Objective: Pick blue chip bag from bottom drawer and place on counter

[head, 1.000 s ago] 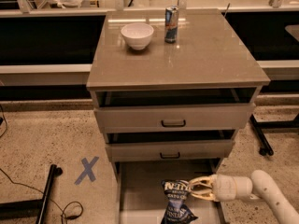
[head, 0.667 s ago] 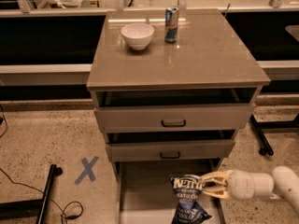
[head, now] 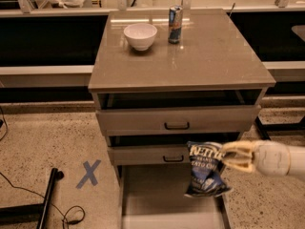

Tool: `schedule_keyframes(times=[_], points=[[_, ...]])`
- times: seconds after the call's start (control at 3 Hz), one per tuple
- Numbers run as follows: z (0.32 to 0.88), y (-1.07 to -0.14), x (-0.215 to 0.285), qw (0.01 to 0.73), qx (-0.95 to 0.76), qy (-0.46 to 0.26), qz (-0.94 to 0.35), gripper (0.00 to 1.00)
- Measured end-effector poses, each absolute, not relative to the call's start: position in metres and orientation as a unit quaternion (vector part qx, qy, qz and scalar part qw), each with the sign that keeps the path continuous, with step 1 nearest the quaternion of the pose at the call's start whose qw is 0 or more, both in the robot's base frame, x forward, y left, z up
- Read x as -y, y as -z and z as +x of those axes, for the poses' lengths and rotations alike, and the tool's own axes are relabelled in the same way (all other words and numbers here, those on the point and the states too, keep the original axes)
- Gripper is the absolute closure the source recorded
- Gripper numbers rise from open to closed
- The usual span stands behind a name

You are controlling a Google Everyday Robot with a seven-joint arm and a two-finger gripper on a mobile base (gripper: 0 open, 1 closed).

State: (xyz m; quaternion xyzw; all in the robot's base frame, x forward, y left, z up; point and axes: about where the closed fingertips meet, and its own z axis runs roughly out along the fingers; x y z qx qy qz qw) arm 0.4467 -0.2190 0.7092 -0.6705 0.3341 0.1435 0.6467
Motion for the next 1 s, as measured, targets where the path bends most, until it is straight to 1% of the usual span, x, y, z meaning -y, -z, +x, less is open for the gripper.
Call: schedule_keyframes(times=[0.33,0.67,1.0], points=[[0.48,-0.782,0.216,0.643,-0.349,-0.057,-0.68,1.0],[0.522,-0.843,0.215,0.641,-0.373,-0.011,-0.671,1.0],[0.564,-0.906,0.218,0.644,-0.399,0.013,-0.653,1.0]])
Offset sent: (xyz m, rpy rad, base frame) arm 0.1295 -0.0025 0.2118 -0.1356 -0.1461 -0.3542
